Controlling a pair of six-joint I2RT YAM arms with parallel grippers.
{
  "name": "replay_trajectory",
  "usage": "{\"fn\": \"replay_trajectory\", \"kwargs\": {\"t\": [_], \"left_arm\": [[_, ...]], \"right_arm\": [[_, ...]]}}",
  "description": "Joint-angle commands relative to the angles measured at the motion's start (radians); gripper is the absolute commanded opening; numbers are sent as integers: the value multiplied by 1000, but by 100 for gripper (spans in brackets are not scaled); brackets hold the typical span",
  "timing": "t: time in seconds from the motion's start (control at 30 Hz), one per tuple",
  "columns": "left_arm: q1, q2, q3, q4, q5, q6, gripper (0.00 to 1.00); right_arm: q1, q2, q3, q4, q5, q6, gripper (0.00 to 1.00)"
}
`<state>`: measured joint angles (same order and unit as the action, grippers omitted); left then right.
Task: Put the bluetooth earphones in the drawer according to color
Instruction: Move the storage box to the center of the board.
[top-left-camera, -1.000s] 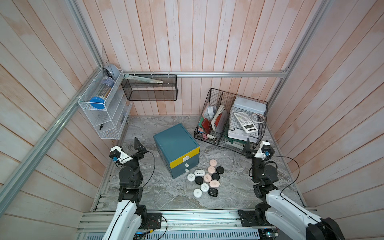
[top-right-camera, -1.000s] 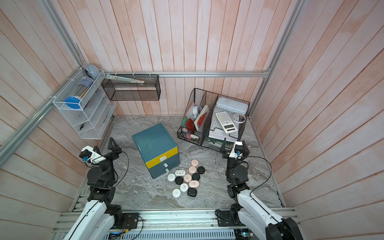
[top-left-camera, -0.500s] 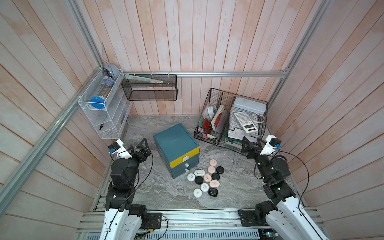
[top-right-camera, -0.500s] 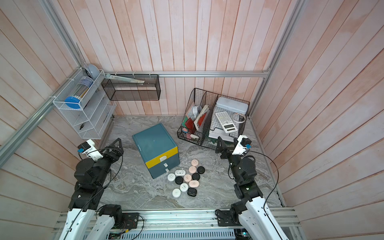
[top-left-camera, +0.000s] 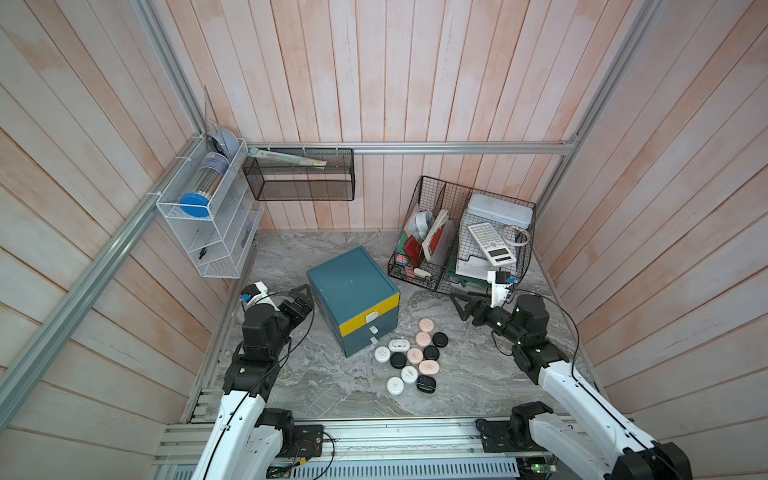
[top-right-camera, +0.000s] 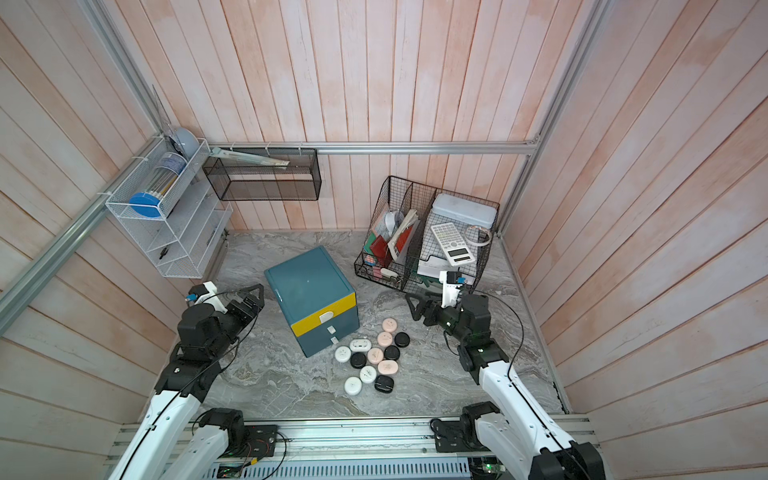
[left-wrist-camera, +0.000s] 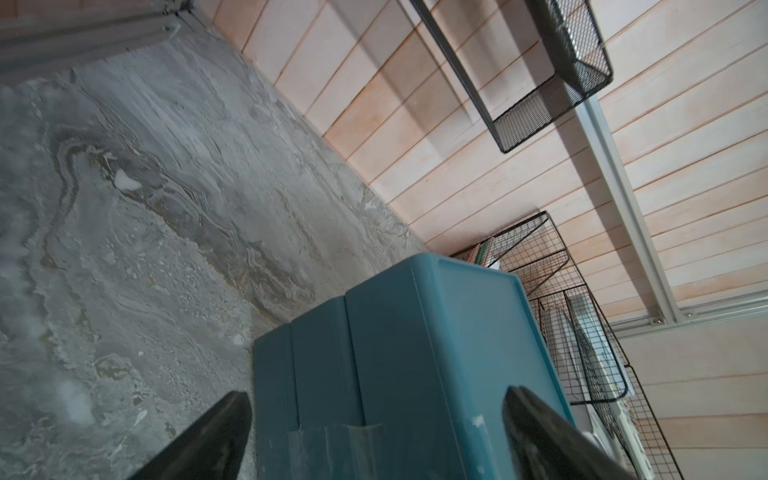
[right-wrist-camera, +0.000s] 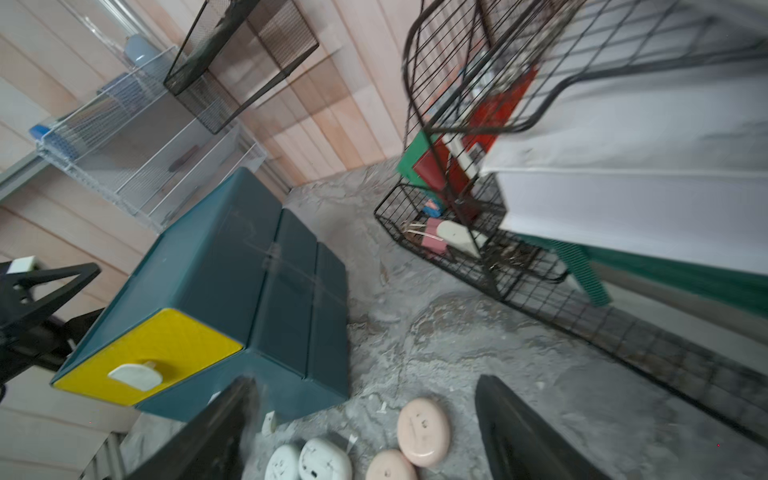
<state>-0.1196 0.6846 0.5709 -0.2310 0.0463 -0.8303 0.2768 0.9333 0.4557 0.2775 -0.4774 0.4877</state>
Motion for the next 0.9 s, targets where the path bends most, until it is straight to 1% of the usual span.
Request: {"fn": "replay_trajectory", "kwargs": {"t": [0.0,0.1,0.23,0.37,0.47,0.6,0.7,0.87], "left_arm": [[-64,6,4,9,-34,-24,100],[-128,35,6,-3,-78,-45,100],[-205,81,22,-9,-128,-54,100],[-234,143,58,-13,-139,-37,100],[-253,180,81,-9,-146,-22,99],[-265,218,111,-11,-162,4,98],[-265,238,126,-10,-186,21,95],[-264,275,142,-1,-216,33,93]], "right_arm": [[99,58,54,23,-64,-38,87],[192,125,95,17,-44,-46,87],[303,211,165,-3,21,-46,86],[387,305,239,-15,76,-31,86],[431,365,295,-37,111,-24,85],[470,421,335,-19,106,7,84],[508,455,371,-22,130,15,83],[527,497,405,6,133,55,82]]}}
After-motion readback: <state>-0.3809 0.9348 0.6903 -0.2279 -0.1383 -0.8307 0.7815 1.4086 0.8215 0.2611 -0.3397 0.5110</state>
